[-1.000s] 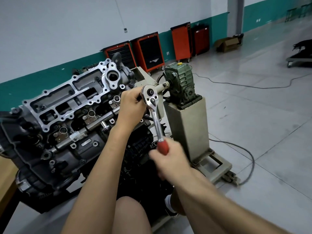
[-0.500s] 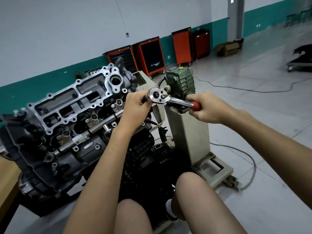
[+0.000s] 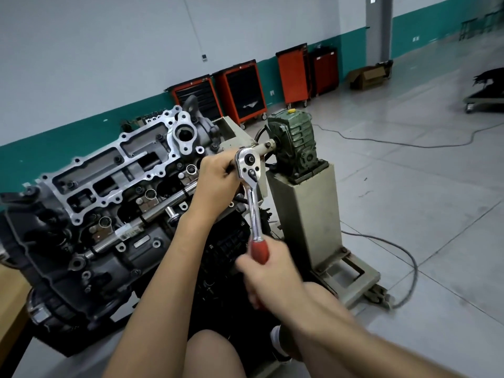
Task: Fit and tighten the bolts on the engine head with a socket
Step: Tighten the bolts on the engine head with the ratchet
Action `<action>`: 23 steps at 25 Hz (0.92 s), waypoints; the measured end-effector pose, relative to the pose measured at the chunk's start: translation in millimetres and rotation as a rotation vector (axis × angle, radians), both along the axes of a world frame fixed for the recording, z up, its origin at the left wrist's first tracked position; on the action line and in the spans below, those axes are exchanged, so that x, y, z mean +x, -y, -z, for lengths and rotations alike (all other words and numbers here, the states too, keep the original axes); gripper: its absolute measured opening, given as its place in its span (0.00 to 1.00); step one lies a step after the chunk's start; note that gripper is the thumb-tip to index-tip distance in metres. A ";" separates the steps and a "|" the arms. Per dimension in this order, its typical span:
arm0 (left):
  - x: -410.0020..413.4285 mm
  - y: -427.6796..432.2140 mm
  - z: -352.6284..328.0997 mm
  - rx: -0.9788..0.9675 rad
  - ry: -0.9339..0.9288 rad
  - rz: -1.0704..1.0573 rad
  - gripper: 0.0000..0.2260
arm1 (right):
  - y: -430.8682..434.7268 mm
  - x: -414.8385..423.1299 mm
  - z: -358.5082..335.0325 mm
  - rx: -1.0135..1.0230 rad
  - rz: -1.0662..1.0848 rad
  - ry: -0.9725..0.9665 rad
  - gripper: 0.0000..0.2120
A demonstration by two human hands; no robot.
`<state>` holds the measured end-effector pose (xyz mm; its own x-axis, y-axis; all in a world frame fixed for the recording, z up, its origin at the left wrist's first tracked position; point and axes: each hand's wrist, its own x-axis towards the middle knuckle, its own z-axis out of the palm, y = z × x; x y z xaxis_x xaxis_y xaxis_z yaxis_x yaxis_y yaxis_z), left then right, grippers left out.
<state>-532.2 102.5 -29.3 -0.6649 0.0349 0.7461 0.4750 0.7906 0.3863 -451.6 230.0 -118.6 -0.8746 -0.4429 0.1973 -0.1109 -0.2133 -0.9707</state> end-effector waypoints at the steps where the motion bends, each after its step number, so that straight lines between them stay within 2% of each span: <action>1: 1.1 -1.4 -0.9 -0.003 0.014 0.007 0.14 | -21.1 -20.5 -0.3 0.144 0.032 -0.111 0.15; 3: 2.6 -3.3 -4.3 -0.016 0.028 0.014 0.15 | -63.1 -70.9 -17.7 0.446 0.067 -0.408 0.17; 5: 3.1 -3.0 -5.7 -0.019 0.023 0.000 0.12 | -89.8 -113.4 -53.3 0.702 0.127 -0.694 0.17; 7: 4.4 -2.6 -6.1 -0.010 0.018 -0.018 0.09 | -96.6 -132.8 -73.3 0.803 0.236 -0.870 0.18; 9: 6.2 -3.2 -3.7 0.000 0.025 -0.024 0.08 | -90.2 -117.3 -61.0 0.742 0.265 -0.776 0.19; 10: 7.2 -4.2 -2.5 0.005 0.019 -0.027 0.09 | -79.2 -98.2 -44.0 0.635 0.242 -0.667 0.19; 14: 1.5 -3.3 0.3 0.047 -0.013 -0.040 0.10 | 0.4 -1.1 1.9 -0.019 0.056 -0.046 0.15; 16: 0.7 -0.9 -0.4 0.030 -0.007 -0.044 0.11 | 33.6 21.0 0.7 -0.193 -0.040 0.112 0.10; 17: 0.6 0.7 -0.6 0.021 0.000 -0.038 0.11 | 31.8 19.3 -0.6 -0.161 -0.038 0.104 0.10; 19: 0.7 2.4 -1.5 0.012 0.020 -0.018 0.11 | 0.3 -5.0 0.2 0.043 -0.002 -0.042 0.13; 23: 1.9 -1.6 -2.8 -0.006 0.036 0.010 0.10 | -81.2 -93.1 -32.8 0.585 -0.003 -0.555 0.13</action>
